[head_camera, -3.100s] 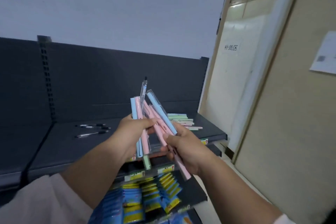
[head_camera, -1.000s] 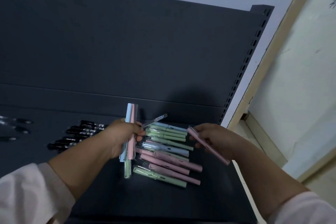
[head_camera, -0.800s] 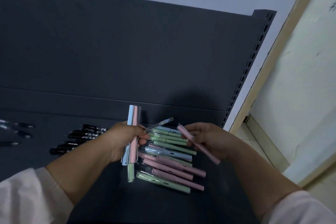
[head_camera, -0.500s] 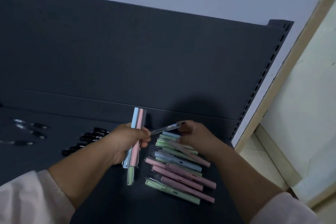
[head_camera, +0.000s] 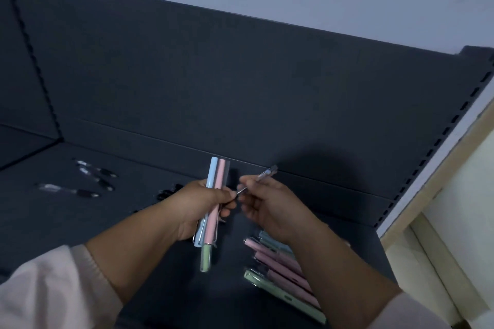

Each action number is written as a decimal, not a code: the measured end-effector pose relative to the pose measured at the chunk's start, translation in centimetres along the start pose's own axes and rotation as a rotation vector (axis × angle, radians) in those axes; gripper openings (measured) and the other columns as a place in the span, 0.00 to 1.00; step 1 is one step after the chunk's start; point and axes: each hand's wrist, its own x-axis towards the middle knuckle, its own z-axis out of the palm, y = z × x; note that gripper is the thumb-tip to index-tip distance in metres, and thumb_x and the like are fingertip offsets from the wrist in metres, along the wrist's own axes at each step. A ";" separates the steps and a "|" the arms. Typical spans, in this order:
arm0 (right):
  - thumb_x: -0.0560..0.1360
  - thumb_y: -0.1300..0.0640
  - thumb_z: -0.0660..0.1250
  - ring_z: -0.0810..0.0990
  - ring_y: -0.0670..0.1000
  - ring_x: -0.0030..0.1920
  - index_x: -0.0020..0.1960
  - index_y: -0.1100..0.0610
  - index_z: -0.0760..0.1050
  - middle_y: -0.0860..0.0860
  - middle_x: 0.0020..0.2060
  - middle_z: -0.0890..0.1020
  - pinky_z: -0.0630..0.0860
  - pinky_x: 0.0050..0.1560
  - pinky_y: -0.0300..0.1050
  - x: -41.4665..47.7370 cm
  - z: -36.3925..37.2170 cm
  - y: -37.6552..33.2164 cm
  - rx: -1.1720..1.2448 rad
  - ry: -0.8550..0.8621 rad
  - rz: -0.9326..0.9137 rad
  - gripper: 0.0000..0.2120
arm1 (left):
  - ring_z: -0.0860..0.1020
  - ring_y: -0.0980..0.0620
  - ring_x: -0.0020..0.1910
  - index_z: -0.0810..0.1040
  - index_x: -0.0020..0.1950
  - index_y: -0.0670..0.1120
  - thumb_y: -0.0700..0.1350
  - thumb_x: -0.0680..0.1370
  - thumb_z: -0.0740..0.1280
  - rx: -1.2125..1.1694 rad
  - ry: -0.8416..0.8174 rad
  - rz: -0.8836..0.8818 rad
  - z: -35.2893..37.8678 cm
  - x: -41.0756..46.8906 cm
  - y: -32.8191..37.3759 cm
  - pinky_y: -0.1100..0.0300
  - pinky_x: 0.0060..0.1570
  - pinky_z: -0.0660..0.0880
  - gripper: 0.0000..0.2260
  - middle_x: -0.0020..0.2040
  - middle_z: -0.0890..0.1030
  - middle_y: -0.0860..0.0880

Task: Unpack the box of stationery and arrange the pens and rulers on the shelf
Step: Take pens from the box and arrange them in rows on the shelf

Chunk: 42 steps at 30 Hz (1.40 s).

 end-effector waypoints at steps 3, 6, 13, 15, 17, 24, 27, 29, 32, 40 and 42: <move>0.82 0.59 0.57 0.81 0.50 0.45 0.51 0.56 0.75 0.52 0.45 0.82 0.77 0.47 0.43 1.1 3.1 0.9 -0.076 -0.040 0.014 0.08 | 0.77 0.49 0.32 0.78 0.53 0.39 0.40 0.76 0.69 -0.066 0.049 -0.007 -2.7 -0.2 -0.1 0.60 0.32 0.76 0.07 0.38 0.80 0.43; 0.83 0.55 0.54 0.80 0.51 0.41 0.50 0.55 0.72 0.52 0.39 0.78 0.78 0.45 0.44 2.4 5.9 1.2 -0.182 0.014 -0.034 0.09 | 0.78 0.46 0.31 0.75 0.49 0.41 0.42 0.78 0.67 -0.164 0.144 -0.027 -6.3 -0.7 -0.2 0.55 0.36 0.77 0.05 0.36 0.79 0.42; 0.81 0.52 0.57 0.66 0.44 0.27 0.51 0.51 0.76 0.49 0.32 0.70 0.66 0.28 0.39 5.5 12.8 4.1 -0.607 -0.056 -0.073 0.09 | 0.76 0.48 0.30 0.73 0.45 0.43 0.48 0.79 0.65 -0.317 0.422 -0.036 -15.4 -2.5 -0.3 0.56 0.34 0.76 0.09 0.32 0.77 0.45; 0.79 0.59 0.58 0.69 0.46 0.31 0.50 0.50 0.77 0.48 0.32 0.74 0.67 0.33 0.41 6.8 14.9 5.6 -0.721 -0.091 -0.066 0.10 | 0.76 0.49 0.30 0.73 0.45 0.43 0.48 0.79 0.65 -0.358 0.460 -0.033 -18.0 -3.2 -0.5 0.57 0.33 0.75 0.09 0.32 0.76 0.45; 0.75 0.67 0.55 0.74 0.48 0.36 0.52 0.51 0.78 0.49 0.37 0.79 0.72 0.38 0.42 7.9 17.0 6.9 -0.827 -0.152 -0.078 0.18 | 0.75 0.49 0.30 0.74 0.43 0.43 0.47 0.80 0.64 -0.395 0.493 -0.034 -20.5 -3.8 -0.7 0.57 0.33 0.75 0.10 0.31 0.76 0.46; 0.75 0.67 0.55 0.76 0.51 0.55 0.66 0.49 0.73 0.50 0.58 0.78 0.69 0.51 0.35 11.0 23.6 10.5 -1.280 -0.247 -0.220 0.24 | 0.79 0.46 0.37 0.75 0.42 0.42 0.49 0.81 0.61 -0.503 0.538 -0.050 -27.6 -5.2 -1.3 0.53 0.39 0.76 0.13 0.37 0.79 0.43; 0.75 0.69 0.55 0.77 0.51 0.59 0.67 0.52 0.72 0.51 0.61 0.78 0.69 0.51 0.34 11.4 25.8 11.6 -1.311 -0.251 -0.206 0.25 | 0.80 0.44 0.40 0.76 0.43 0.42 0.50 0.81 0.61 -0.517 0.527 -0.048 -29.4 -5.4 -1.3 0.49 0.41 0.76 0.14 0.40 0.82 0.41; 0.75 0.69 0.56 0.74 0.52 0.63 0.71 0.53 0.69 0.53 0.65 0.74 0.70 0.57 0.36 11.8 26.7 12.3 -1.307 -0.235 -0.184 0.26 | 0.81 0.43 0.41 0.76 0.45 0.42 0.51 0.81 0.60 -0.523 0.507 -0.055 -30.4 -5.4 -1.4 0.48 0.41 0.76 0.13 0.41 0.83 0.40; 0.78 0.65 0.58 0.71 0.53 0.67 0.72 0.56 0.67 0.55 0.67 0.70 0.68 0.67 0.43 11.6 27.6 12.8 -1.257 -0.168 -0.255 0.23 | 0.81 0.42 0.43 0.76 0.47 0.42 0.51 0.81 0.60 -0.547 0.461 -0.055 -31.4 -5.0 -1.1 0.46 0.42 0.76 0.13 0.45 0.83 0.40; 0.81 0.43 0.54 0.79 0.52 0.55 0.56 0.56 0.74 0.53 0.51 0.81 0.74 0.58 0.51 7.3 29.0 12.3 -0.156 -0.064 0.337 0.18 | 0.83 0.46 0.46 0.76 0.49 0.44 0.51 0.81 0.61 -0.631 0.362 0.046 -29.9 -3.4 0.5 0.48 0.42 0.78 0.11 0.46 0.84 0.42; 0.79 0.38 0.53 0.78 0.53 0.59 0.63 0.59 0.73 0.55 0.57 0.80 0.72 0.60 0.51 7.3 28.5 12.1 0.029 -0.025 0.396 0.27 | 0.83 0.46 0.48 0.76 0.49 0.44 0.50 0.80 0.61 -0.632 0.333 0.054 -28.6 -3.1 0.8 0.49 0.45 0.79 0.10 0.48 0.84 0.42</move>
